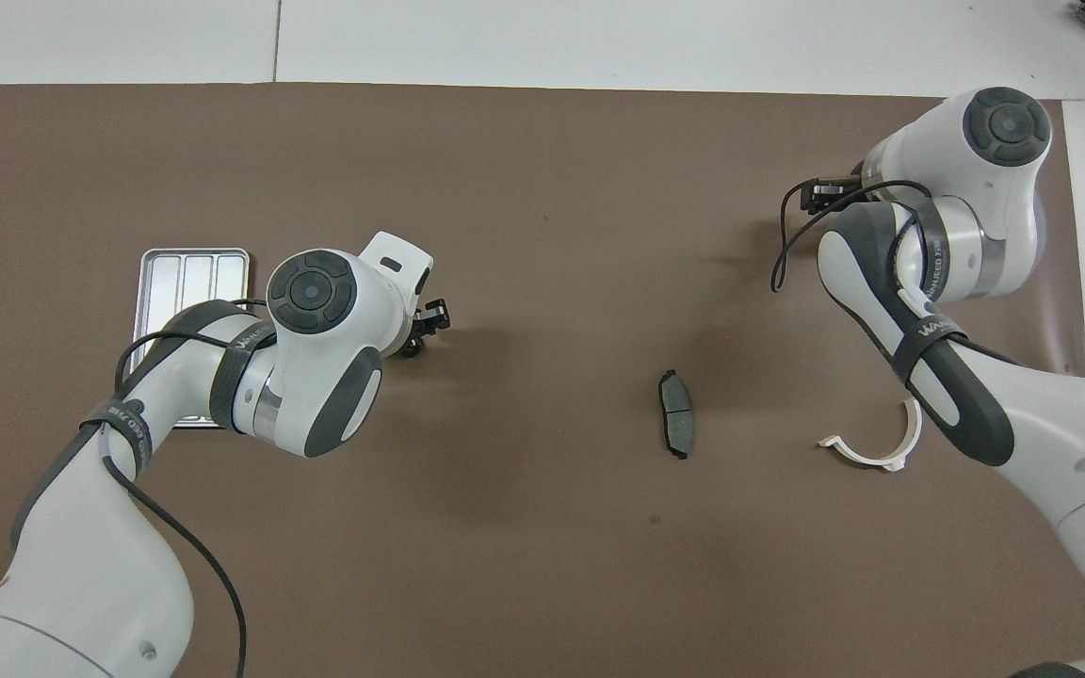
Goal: Pick bearing gear from pile to tray
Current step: 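Grasp a mid-table gear with the left gripper while the right gripper withdraws, then carry the gear into the metal tray and open the left gripper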
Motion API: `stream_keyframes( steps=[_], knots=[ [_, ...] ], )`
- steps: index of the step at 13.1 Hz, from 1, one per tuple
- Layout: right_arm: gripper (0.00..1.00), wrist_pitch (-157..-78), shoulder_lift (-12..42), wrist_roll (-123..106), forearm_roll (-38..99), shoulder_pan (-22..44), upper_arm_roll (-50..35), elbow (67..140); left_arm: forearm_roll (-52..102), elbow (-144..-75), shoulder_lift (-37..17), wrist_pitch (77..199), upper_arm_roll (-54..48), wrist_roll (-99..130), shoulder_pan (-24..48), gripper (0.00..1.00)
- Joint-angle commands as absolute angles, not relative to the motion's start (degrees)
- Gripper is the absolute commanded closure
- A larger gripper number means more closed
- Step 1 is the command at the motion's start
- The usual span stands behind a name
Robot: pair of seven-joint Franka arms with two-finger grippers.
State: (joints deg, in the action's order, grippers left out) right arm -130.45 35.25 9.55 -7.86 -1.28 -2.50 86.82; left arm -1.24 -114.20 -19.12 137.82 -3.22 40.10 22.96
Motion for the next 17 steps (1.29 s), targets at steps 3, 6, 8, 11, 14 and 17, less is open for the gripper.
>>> stream_keyframes(
  steps=[3,6,8,11,14,17],
  knots=[
    [0.38,-128.8,34.4,9.3,-5.8,-2.8,-3.5,89.8,-2.6,-117.8,-17.4,140.2,-2.4,41.9,24.5,0.38],
    [0.45,-125.1,34.0,9.6,-4.5,-2.5,-3.6,89.7,-2.7,-117.7,-17.5,140.4,-2.4,41.5,24.0,0.89],
    [0.49,-124.1,33.8,10.0,-4.5,-2.2,-3.6,89.8,-2.6,-116.1,-17.8,139.7,-2.4,41.0,23.3,1.0],
    [0.58,-124.0,33.7,10.0,-4.5,-2.2,-3.6,89.8,-2.7,-114.4,-14.7,135.1,-2.3,40.3,21.2,1.0],
    [0.75,-124.0,33.6,10.0,-4.5,-2.4,-3.6,90.2,-2.2,-114.4,-7.8,127.1,-2.4,35.4,17.0,1.0],
    [0.97,-124.0,33.6,10.0,-4.5,-2.3,-3.6,90.1,-1.0,-114.5,-4.4,122.3,-2.4,24.0,9.1,1.0]
  ],
)
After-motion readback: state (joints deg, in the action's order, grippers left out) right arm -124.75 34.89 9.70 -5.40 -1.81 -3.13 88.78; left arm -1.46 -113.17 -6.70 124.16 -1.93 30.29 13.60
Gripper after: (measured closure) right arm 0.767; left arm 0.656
